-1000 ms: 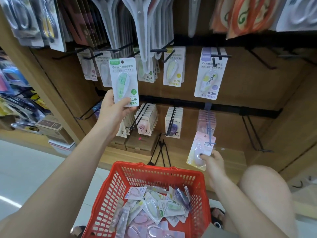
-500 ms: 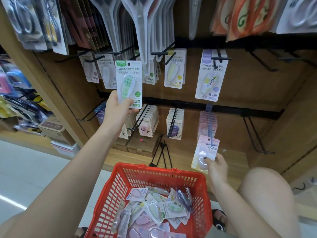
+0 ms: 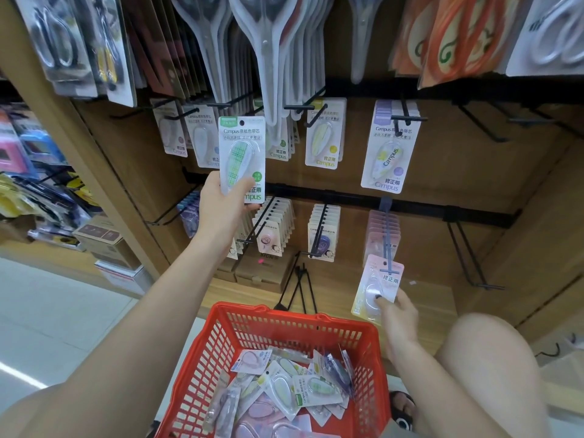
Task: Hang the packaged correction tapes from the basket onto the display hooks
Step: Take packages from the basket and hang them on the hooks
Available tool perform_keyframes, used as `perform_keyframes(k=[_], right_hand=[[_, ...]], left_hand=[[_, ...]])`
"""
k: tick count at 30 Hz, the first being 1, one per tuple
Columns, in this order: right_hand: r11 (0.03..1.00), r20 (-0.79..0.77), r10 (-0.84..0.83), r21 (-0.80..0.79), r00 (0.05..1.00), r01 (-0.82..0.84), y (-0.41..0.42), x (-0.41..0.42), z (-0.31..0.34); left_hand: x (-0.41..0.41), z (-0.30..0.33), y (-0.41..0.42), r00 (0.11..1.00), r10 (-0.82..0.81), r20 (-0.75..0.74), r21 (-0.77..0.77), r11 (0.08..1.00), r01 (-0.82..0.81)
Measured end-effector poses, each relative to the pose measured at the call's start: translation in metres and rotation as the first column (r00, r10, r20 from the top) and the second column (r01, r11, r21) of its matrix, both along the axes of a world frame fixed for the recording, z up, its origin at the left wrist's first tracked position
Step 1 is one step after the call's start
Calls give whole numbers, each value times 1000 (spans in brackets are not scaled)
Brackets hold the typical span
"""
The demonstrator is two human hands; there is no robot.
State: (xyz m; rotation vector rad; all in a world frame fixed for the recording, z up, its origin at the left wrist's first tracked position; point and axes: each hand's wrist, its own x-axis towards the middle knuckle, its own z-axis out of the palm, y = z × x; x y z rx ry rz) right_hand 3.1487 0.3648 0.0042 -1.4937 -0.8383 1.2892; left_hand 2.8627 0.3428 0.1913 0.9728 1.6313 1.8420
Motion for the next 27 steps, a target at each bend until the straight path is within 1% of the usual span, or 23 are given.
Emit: perform_keyframes(k=[9,15,18,22,27], right_hand=[[1000,12,-14,3,1000,14,-2,1,-5],[999,109,-20,43,994,16,0,0,-7],[999,94,1,33,996,-4,6,-1,-7],[1000,69,5,-4,998,-5,20,-1,-3],[1000,64,8,-23,998,-7,30,0,-5]], left_hand=[[-1,-1,-1,996,63,-65,-36,997,-65],[2,9,1,991,77,-105,-30,996,-80],[4,14,2,991,83,-104,-52,995,-89],[5,16,0,981,121,-153,-60,990,-131],[2,8,-3,976,153,-155,-58,985,-164]])
